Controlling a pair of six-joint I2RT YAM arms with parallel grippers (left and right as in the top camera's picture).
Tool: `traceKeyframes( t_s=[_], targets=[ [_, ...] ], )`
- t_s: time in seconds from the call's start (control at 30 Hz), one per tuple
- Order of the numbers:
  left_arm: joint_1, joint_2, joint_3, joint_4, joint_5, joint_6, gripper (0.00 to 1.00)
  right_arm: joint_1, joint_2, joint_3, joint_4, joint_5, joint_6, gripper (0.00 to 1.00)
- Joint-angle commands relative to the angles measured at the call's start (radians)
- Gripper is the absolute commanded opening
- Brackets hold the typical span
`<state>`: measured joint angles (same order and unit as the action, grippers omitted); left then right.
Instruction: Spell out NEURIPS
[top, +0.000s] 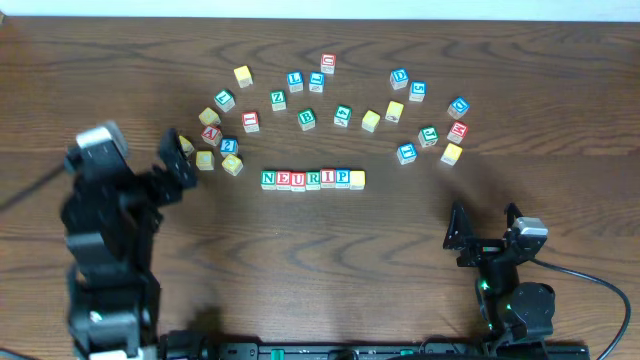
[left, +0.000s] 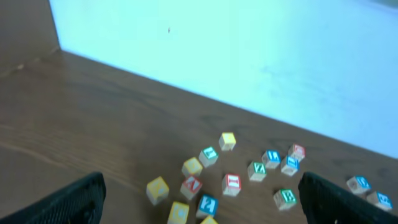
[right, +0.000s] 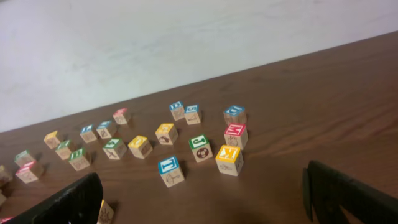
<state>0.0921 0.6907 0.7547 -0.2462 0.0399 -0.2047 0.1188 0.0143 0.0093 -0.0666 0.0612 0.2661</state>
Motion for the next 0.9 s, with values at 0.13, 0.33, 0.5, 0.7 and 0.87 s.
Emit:
traceKeyframes(
  t_s=[0.13, 0.33, 0.5, 0.7, 0.87],
  targets=[
    [-0.011, -0.223, -0.319, 0.165, 0.005, 0.017, 0.98, -0.006, -0.009, -0.004, -0.001, 0.008, -0.013, 0.99],
    [-0.011, -0.373, -0.47, 0.193, 0.005, 0.022, 0.98, -0.006, -0.009, -0.004, -0.001, 0.008, -0.013, 0.99],
    [-0.011, -0.486, -0.57, 0.235, 0.005, 0.037, 0.98, -0.006, -0.009, -0.004, -0.001, 0.008, -0.013, 0.99],
    [-0.011, -0.58, -0.657, 0.252, 0.005, 0.037, 0.97, -0.006, -0.009, -0.004, -0.001, 0.008, -0.013, 0.99],
    [-0.011, -0.624, -0.69, 0.251, 0.005, 0.037, 0.98, -0.006, -0.009, -0.004, -0.001, 0.008, -0.013, 0.99]
  ],
)
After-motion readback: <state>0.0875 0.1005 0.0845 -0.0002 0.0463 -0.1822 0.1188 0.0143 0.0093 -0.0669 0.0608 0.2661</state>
